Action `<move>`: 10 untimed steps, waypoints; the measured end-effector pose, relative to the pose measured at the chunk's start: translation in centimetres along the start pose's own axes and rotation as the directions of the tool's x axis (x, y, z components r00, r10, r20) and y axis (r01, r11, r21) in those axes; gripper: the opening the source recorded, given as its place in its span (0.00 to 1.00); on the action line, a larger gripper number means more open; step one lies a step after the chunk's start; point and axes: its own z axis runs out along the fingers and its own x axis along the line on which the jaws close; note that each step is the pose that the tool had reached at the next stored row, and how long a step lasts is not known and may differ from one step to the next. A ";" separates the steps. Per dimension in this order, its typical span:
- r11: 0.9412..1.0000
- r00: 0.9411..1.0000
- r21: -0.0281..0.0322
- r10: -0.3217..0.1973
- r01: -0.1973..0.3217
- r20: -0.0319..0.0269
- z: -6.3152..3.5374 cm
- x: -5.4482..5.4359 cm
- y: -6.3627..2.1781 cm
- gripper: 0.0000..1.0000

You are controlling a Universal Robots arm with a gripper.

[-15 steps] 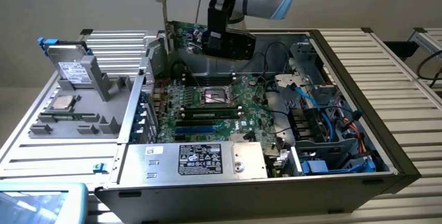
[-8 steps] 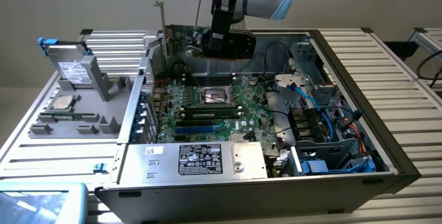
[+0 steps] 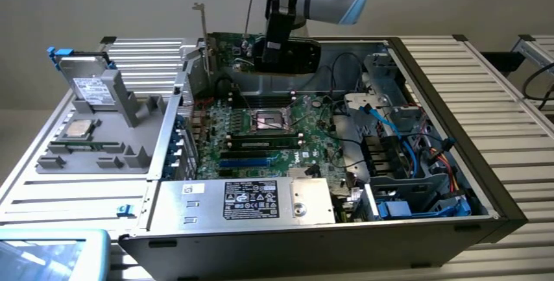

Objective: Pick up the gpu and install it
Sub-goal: 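Pick up the gpu and move the gpu toward the slot, then insert the gpu into the slot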

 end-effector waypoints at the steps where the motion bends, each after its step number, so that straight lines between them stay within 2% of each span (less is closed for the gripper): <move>1: 1.000 1.000 0.000 0.000 0.000 0.000 0.00 0.0 0.00 0.29; 10: 1.000 1.000 0.000 -0.013 0.013 -0.002 0.01 0.0 -0.01 0.29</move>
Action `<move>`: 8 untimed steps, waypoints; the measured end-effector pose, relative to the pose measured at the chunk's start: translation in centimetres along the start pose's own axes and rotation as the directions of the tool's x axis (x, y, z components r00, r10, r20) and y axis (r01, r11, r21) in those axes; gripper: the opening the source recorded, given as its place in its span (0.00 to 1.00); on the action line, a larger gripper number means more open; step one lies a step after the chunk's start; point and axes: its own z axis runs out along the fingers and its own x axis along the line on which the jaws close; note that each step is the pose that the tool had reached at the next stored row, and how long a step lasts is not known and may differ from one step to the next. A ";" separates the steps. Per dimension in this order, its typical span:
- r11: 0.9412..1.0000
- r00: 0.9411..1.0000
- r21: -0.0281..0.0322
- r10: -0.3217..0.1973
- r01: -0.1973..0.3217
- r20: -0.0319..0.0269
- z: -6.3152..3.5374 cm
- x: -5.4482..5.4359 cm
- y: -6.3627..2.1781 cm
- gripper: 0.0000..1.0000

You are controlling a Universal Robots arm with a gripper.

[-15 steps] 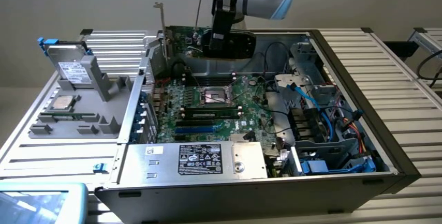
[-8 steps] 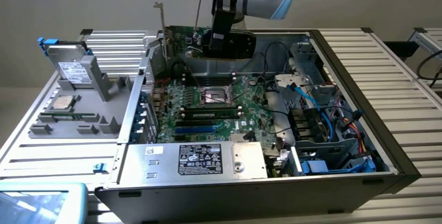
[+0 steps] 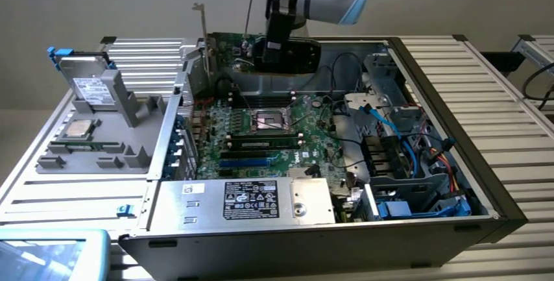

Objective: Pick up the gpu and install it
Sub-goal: 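Insert the gpu into the slot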

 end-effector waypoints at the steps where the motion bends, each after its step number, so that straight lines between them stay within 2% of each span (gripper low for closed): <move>1: 1.000 1.000 0.000 -0.017 0.017 -0.002 0.00 0.0 0.00 0.29; 5: 0.997 0.996 0.001 -0.083 0.083 -0.012 0.00 0.0 0.00 0.29; 8: 0.996 0.996 0.002 -0.084 0.084 -0.012 0.01 0.0 0.02 0.29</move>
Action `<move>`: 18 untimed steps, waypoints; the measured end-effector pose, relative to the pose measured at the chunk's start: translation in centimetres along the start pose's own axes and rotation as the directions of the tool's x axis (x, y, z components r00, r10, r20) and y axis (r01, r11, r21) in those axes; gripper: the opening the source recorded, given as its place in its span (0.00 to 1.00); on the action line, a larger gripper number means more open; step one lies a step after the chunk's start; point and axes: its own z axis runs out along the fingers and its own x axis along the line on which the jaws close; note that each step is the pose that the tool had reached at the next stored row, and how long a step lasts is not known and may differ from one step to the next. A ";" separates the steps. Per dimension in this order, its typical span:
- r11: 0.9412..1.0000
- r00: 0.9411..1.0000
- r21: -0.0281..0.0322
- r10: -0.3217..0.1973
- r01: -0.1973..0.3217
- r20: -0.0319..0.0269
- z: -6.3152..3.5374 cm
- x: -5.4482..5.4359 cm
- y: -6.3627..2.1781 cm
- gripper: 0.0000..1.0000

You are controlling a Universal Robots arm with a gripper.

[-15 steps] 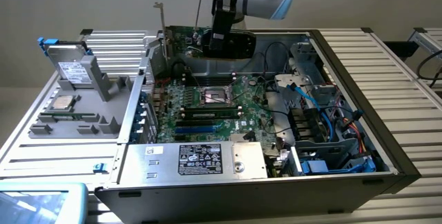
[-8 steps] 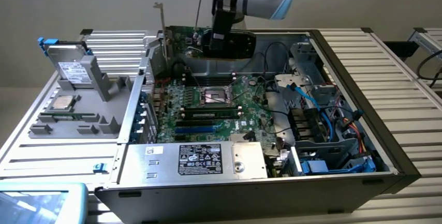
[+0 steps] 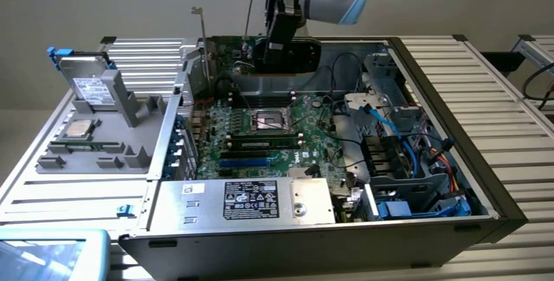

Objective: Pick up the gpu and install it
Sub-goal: 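Insert the gpu into the slot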

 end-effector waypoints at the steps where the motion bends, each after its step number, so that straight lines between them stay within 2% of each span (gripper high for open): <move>1: 1.000 1.000 0.002 0.001 -0.001 -0.002 0.06 0.0 0.03 0.29; 3: 1.000 1.000 0.006 0.002 -0.002 -0.008 0.19 -0.1 0.11 0.29; 5: 1.000 1.000 0.013 0.003 -0.003 -0.013 0.33 -0.1 0.22 0.29; 14: 0.999 1.000 0.038 0.007 -0.007 -0.020 1.33 -0.3 1.11 0.29; 17: 0.999 0.999 0.038 0.009 -0.008 -0.032 1.57 -0.3 1.29 0.29; 18: 0.999 0.999 0.038 0.010 -0.009 -0.038 1.65 -0.3 1.28 0.29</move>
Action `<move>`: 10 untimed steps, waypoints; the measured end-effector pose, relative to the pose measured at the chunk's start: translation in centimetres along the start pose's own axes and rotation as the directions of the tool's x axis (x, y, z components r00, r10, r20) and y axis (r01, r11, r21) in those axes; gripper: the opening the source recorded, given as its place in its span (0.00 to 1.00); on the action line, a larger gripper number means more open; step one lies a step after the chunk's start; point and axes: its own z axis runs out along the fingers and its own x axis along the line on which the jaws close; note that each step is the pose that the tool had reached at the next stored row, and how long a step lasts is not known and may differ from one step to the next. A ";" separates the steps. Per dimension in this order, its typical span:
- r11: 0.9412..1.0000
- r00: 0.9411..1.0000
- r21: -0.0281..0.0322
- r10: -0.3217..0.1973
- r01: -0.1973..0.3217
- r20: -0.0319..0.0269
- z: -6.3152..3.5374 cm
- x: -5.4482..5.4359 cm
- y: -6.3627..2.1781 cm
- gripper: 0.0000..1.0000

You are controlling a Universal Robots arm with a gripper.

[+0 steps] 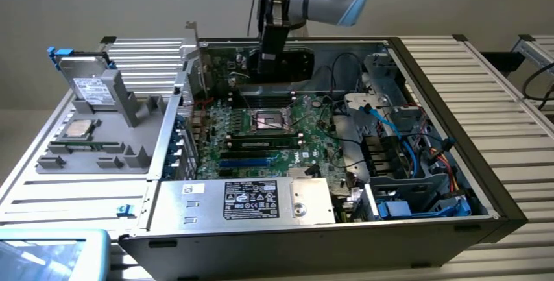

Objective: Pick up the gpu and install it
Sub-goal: 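Insert the gpu into the slot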

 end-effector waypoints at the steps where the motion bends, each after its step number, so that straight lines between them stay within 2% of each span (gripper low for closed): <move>1: 1.000 1.000 0.000 0.001 -0.001 -0.006 0.08 -0.1 0.03 0.29; 3: 1.000 1.000 0.002 0.002 -0.002 -0.017 0.22 -0.3 0.15 0.29; 10: 1.000 1.000 0.003 0.004 -0.004 -0.017 1.48 -0.5 0.39 0.29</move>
